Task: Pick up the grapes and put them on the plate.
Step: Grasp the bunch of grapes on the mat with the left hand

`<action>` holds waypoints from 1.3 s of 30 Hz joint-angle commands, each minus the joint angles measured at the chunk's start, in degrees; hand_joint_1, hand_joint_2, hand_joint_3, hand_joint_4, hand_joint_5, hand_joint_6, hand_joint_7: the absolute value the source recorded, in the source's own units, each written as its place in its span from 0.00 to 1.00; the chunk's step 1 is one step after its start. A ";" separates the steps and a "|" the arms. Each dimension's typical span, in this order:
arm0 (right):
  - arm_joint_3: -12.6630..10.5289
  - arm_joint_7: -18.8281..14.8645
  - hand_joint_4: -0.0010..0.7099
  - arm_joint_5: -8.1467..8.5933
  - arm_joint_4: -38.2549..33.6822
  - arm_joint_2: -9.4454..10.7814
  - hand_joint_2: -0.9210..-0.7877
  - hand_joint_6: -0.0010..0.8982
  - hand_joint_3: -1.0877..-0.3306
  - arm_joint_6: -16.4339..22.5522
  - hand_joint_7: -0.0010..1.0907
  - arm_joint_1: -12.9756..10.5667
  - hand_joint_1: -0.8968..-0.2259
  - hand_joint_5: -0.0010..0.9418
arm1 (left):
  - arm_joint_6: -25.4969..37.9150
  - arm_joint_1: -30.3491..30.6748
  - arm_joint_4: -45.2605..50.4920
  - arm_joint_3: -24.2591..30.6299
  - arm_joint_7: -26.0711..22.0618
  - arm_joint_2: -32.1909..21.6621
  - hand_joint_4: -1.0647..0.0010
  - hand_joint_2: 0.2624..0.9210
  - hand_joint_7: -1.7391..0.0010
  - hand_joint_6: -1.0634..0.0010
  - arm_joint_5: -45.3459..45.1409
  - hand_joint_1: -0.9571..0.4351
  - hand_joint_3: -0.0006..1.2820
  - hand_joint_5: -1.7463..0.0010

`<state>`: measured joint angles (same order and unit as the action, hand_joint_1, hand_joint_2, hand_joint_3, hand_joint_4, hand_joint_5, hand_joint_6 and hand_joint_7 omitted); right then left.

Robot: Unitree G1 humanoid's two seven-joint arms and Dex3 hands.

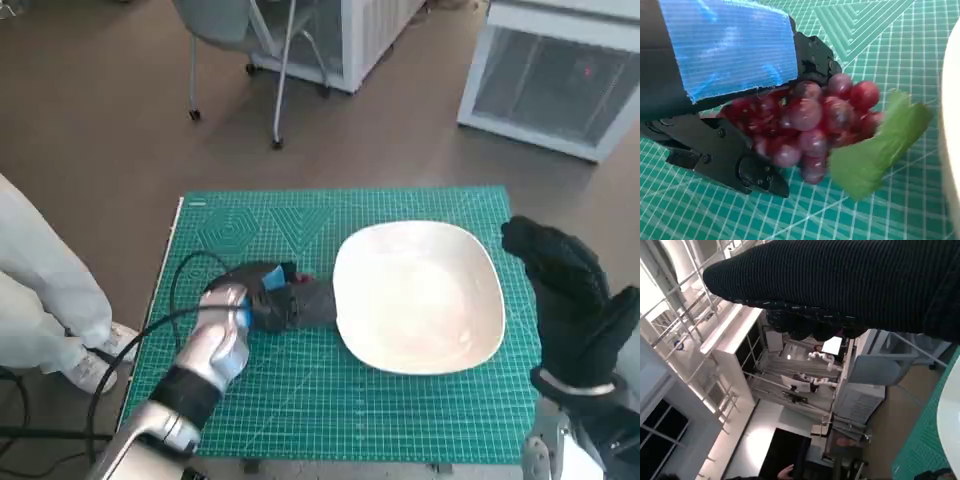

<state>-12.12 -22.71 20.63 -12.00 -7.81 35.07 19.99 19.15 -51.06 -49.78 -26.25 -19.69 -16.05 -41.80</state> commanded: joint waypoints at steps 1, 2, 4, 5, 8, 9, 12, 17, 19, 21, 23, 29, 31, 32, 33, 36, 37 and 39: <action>-0.31 -0.41 0.92 0.66 -0.80 -0.08 0.00 0.34 0.72 -0.30 0.64 -1.10 0.63 0.00 | -1.89 -1.08 -2.63 -0.45 1.36 0.10 0.79 0.77 1.00 0.72 0.93 0.59 0.01 0.99; -0.32 -0.39 0.92 0.61 -0.75 -0.05 0.00 0.34 0.72 -0.31 0.64 -1.12 0.63 0.00 | -2.27 -1.25 -3.22 -0.56 1.67 0.13 0.79 0.77 1.00 0.71 0.96 0.59 0.01 0.99; -0.32 -0.33 0.92 0.50 -0.64 0.02 0.00 0.34 0.72 -0.34 0.64 -1.16 0.63 0.00 | -3.00 -1.61 -4.42 -0.82 2.30 0.19 0.79 0.77 0.99 0.70 0.92 0.59 0.01 0.99; -0.32 -0.28 0.92 0.44 -0.60 0.05 0.00 0.34 0.72 -0.35 0.64 -1.17 0.63 0.00 | -3.33 -1.77 -4.97 -0.94 2.60 0.23 0.79 0.77 0.99 0.70 0.89 0.58 0.01 0.99; -0.29 -0.14 0.93 0.28 -0.55 0.10 0.00 0.34 0.72 -0.36 0.64 -1.15 0.63 0.00 | -4.19 -2.17 -6.46 -1.18 3.45 0.35 0.77 0.78 0.99 0.69 0.88 0.58 0.01 0.99; -0.28 -0.10 0.93 0.23 -0.53 0.11 0.00 0.34 0.72 -0.38 0.64 -1.13 0.63 0.00 | -4.46 -2.27 -6.91 -1.21 3.72 0.38 0.77 0.78 0.99 0.69 0.92 0.58 0.01 0.99; -0.26 0.00 0.93 0.12 -0.54 0.13 0.00 0.34 0.72 -0.44 0.64 -1.05 0.63 0.00 | -5.11 -2.49 -7.98 -1.23 4.46 0.49 0.75 0.78 0.99 0.68 1.05 0.58 0.01 0.99; -0.24 0.05 0.93 -0.01 -0.69 0.09 0.00 0.34 0.72 -0.50 0.64 -0.87 0.63 0.00 | -5.62 -2.73 -9.44 -1.22 5.77 0.79 0.74 0.78 0.99 0.68 1.37 0.58 0.00 0.99; -0.22 0.02 0.93 0.03 -0.66 0.08 0.00 0.34 0.72 -0.58 0.63 -0.84 0.63 0.00 | -5.72 -2.71 -9.69 -1.24 6.32 0.88 0.74 0.78 0.99 0.68 1.58 0.58 0.00 0.99; -0.21 -0.02 0.93 0.10 -0.61 0.06 0.00 0.34 0.72 -0.68 0.63 -0.82 0.63 0.00 | -5.88 -2.58 -9.78 -1.18 7.09 0.95 0.74 0.78 0.99 0.68 1.83 0.59 0.00 0.99; -0.21 -0.08 0.93 0.18 -0.63 0.03 0.00 0.34 0.72 -0.76 0.63 -0.75 0.63 0.00 | -6.15 -2.41 -9.89 -1.05 8.06 1.03 0.73 0.78 0.99 0.68 2.06 0.60 0.00 0.99; -0.23 -0.40 0.93 0.53 -0.82 -0.01 0.00 0.34 0.72 -0.89 0.63 -0.65 0.63 0.00 | -8.02 -1.79 -11.30 -1.42 13.03 1.20 0.63 0.90 0.99 0.64 1.77 0.75 0.08 0.76; -0.24 -0.47 0.93 0.62 -0.83 -0.04 0.00 0.34 0.72 -0.95 0.63 -0.60 0.63 0.00 | -8.51 -1.75 -12.24 -2.40 15.34 1.34 0.65 0.95 0.98 0.61 0.76 0.84 0.18 0.44; -0.25 -0.49 0.93 0.67 -0.76 -0.06 0.00 0.35 0.72 -0.99 0.63 -0.62 0.63 0.00 | -8.59 -1.68 -12.63 -3.18 16.73 1.39 0.66 0.94 0.98 0.59 -0.07 0.87 0.24 0.32; -0.26 -0.51 0.93 0.71 -0.66 -0.09 0.00 0.35 0.72 -1.04 0.63 -0.66 0.63 0.00 | -8.63 -1.55 -12.94 -4.15 18.34 1.42 0.66 0.92 0.98 0.56 -1.11 0.89 0.29 0.25; -0.31 -0.48 0.93 0.78 -0.50 -0.15 0.00 0.35 0.72 -1.15 0.63 -0.67 0.63 0.00 | -8.81 -1.24 -13.42 -6.33 21.86 1.37 0.66 0.78 0.97 0.47 -3.28 0.93 0.47 0.11; -0.33 -0.48 0.93 0.79 -0.53 -0.16 0.00 0.35 0.72 -1.17 0.63 -0.65 0.63 0.00 | -8.92 -1.21 -13.55 -6.66 22.45 1.36 0.65 0.74 0.96 0.44 -3.53 0.94 0.51 0.08; -0.37 -0.47 0.93 0.80 -0.63 -0.16 0.00 0.35 0.72 -1.19 0.63 -0.59 0.63 0.00 | -9.13 -1.22 -13.85 -7.03 23.15 1.40 0.64 0.72 0.95 0.39 -3.65 0.95 0.53 0.07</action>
<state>-12.35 -22.85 20.67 -12.11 -7.80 34.72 19.97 10.50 -53.49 -62.47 -32.12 2.09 -15.03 -44.60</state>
